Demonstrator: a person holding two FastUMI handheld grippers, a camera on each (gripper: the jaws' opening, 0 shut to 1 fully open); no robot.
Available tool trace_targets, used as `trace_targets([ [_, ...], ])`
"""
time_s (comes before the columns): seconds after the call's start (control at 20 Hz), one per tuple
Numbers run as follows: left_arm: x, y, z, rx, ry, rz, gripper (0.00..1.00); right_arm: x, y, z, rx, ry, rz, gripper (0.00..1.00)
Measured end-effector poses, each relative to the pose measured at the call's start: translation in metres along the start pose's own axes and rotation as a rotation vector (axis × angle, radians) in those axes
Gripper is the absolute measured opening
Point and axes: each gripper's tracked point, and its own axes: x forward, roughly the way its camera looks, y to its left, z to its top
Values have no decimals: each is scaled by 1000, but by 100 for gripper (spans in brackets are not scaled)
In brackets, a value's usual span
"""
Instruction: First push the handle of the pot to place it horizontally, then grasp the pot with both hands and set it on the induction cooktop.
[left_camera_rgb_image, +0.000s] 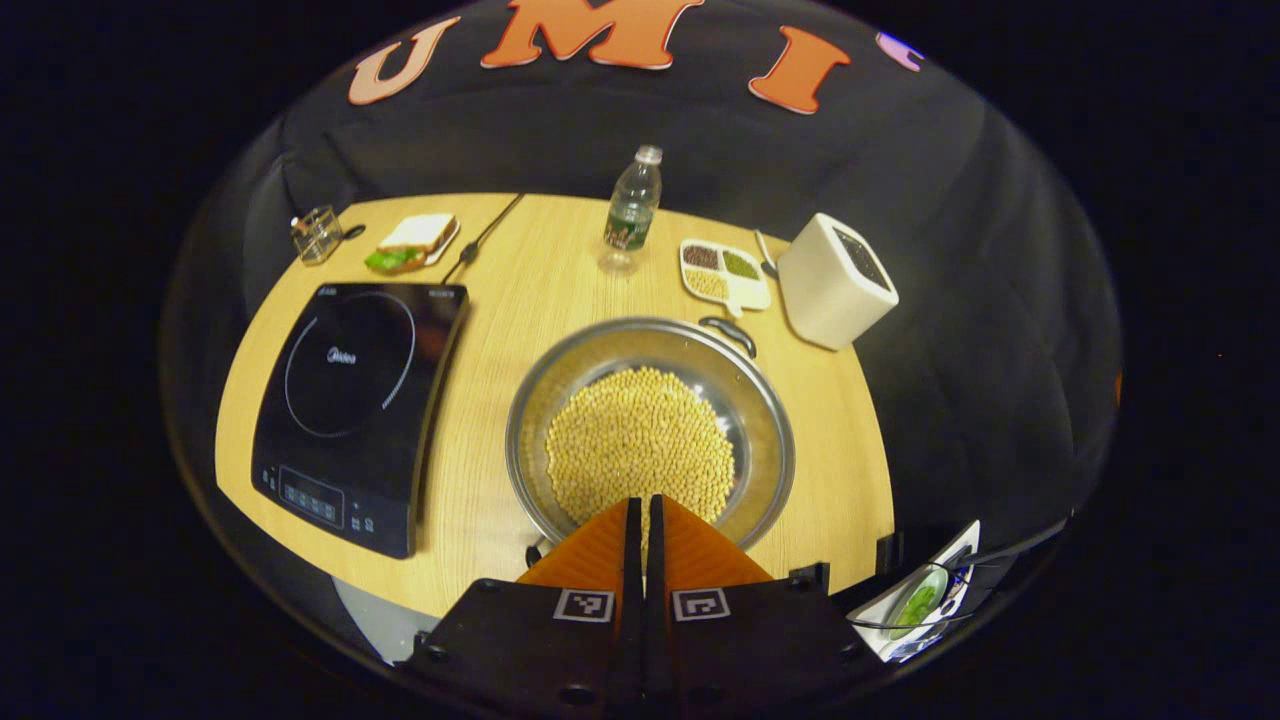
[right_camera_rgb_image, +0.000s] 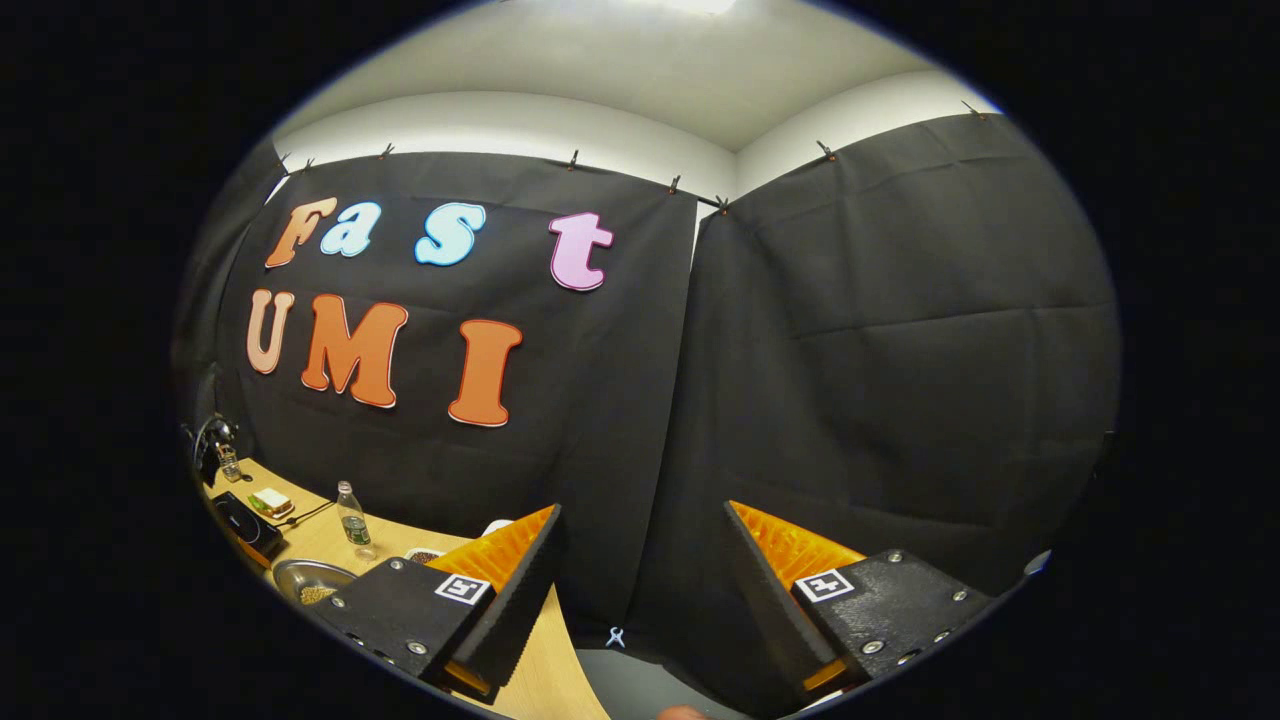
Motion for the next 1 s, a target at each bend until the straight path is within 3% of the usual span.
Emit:
trace_targets([
  [0.15, 12, -1, -35, -42, 137, 11, 8, 1, -5, -5, 9, 9, -1, 95],
  [0.55, 37, -10, -93, -147, 355, -12, 8, 0, -15, -19, 31, 51, -30, 95],
  [1.0, 63, 6, -117, -199, 477, -32, 8, -14, 1, -17, 1, 86, -77, 95],
])
